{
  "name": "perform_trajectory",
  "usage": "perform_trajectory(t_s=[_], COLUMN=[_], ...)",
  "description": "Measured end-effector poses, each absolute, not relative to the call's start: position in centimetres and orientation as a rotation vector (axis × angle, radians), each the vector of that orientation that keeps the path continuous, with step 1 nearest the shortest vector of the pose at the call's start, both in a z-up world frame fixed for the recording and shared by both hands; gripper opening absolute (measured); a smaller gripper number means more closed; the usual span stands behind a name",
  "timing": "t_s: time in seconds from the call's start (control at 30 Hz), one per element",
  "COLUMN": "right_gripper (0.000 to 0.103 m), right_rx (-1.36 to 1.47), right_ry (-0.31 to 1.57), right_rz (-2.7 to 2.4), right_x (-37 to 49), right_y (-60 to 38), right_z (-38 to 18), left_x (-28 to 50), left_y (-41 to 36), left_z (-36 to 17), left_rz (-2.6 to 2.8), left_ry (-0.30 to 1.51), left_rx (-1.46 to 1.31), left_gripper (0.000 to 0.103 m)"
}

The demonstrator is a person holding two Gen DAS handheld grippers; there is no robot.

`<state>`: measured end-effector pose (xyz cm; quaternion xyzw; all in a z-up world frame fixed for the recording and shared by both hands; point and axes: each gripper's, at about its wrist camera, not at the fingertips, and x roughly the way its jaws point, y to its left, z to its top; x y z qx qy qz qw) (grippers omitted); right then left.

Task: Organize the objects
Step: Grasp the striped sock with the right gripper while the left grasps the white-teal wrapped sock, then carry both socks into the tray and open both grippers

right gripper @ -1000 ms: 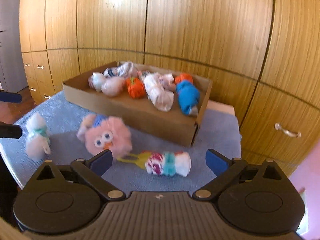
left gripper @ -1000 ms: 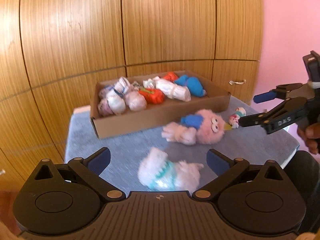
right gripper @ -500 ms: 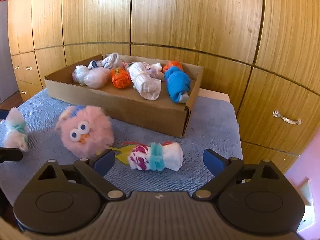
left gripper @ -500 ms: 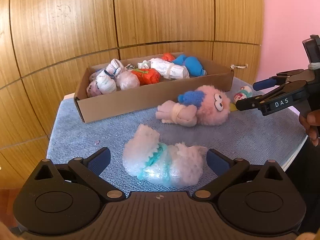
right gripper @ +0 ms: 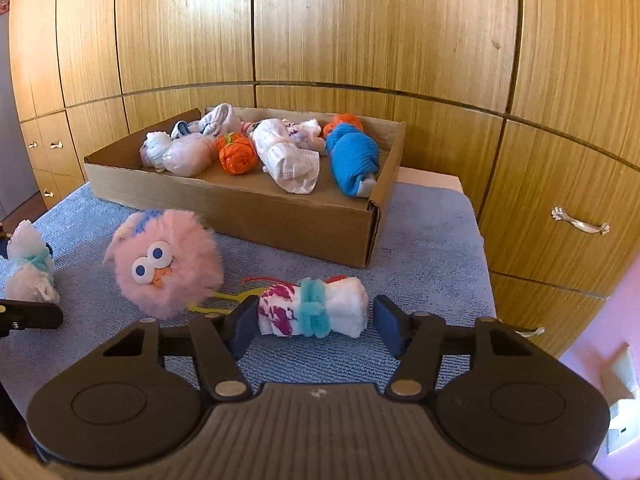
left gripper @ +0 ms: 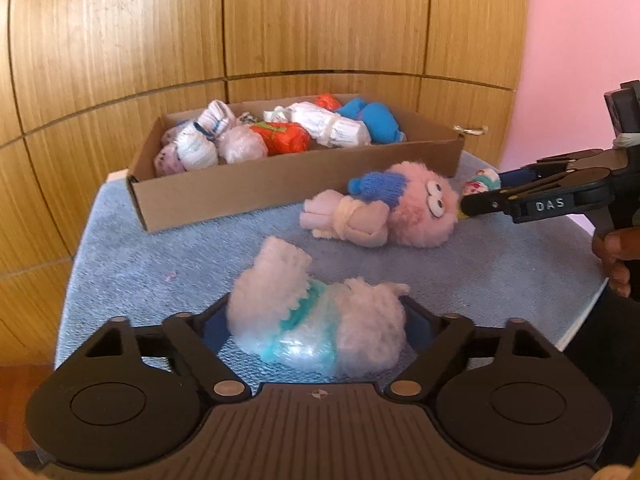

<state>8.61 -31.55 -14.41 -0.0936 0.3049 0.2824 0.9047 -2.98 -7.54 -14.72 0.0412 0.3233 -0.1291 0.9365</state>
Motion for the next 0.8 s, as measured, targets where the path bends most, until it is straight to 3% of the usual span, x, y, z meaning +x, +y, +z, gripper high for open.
perform_trajectory(t_s=[0.43, 0.8], right_gripper=[0.053, 0.053], right_rx=[-0.159, -0.187], right_ry=[0.612, 0.509], right_rz=[0.597, 0.615], right_x=[8.0, 7.9], right_y=[-32.3, -32.8], right_z=[-13.7, -8.6], left_x=[-2.8, -0.2], left_y=[-6.6, -4.0], left_z=[-13.6, -7.5], left_rz=[-0.276, -0.254], left_ry=[0.645, 0.595], left_rx=[0.049, 0.130], left_gripper=[0.077, 0.077])
